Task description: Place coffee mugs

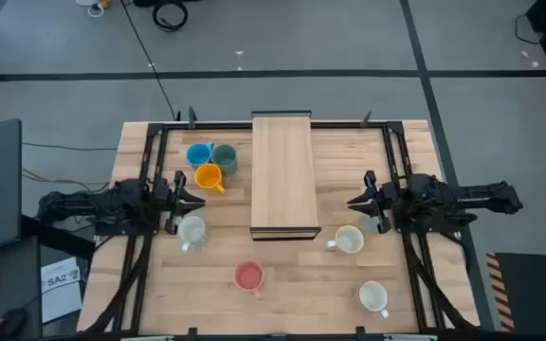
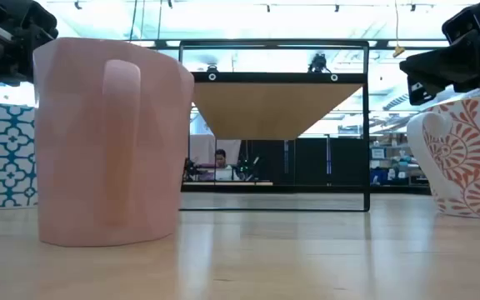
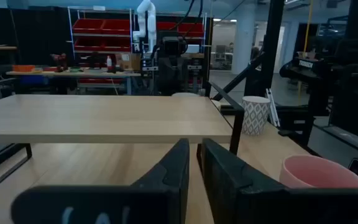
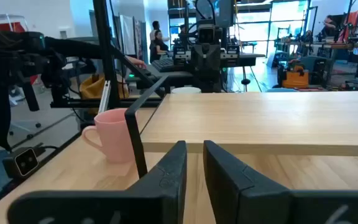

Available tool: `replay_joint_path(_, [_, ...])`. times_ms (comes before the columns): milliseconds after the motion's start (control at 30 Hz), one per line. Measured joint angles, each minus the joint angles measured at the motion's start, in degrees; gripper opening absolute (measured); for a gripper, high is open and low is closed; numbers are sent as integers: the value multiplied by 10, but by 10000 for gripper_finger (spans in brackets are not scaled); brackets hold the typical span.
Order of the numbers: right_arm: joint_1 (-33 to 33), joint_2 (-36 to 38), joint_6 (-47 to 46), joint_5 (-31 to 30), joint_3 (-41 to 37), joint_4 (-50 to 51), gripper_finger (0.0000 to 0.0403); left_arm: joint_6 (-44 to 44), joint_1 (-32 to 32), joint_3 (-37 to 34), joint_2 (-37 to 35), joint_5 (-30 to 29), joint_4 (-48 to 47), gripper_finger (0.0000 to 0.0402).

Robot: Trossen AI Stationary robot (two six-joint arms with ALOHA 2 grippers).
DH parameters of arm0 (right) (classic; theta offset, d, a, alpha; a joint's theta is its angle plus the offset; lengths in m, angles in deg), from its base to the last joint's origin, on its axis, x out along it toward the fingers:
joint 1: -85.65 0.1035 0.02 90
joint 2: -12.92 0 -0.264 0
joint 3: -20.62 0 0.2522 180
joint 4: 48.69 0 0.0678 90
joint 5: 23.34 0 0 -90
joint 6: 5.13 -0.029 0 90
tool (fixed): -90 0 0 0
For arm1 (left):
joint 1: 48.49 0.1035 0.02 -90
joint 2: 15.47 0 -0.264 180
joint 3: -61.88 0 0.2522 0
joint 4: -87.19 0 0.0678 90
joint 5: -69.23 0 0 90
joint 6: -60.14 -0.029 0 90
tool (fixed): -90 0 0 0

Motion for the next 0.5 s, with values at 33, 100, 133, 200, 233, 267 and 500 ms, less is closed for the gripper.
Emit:
replay_joint_path(33, [0, 0, 0, 0, 0, 0, 61, 0, 0, 0, 0, 0, 0, 50])
replay_joint_path(100, [0, 0, 0, 0, 0, 0, 61, 0, 0, 0, 0, 0, 0, 50])
replay_joint_path(133, [0, 0, 0, 0, 0, 0, 61, 0, 0, 0, 0, 0, 0, 50])
replay_joint_path(200, [0, 0, 0, 0, 0, 0, 61, 0, 0, 0, 0, 0, 0, 50])
replay_joint_path(233, [0, 0, 0, 0, 0, 0, 61, 0, 0, 0, 0, 0, 0, 50])
replay_joint_path(267, [0, 0, 0, 0, 0, 0, 61, 0, 0, 0, 0, 0, 0, 50])
replay_joint_path(500, [0, 0, 0, 0, 0, 0, 61, 1, 0, 0, 3, 0, 1, 50])
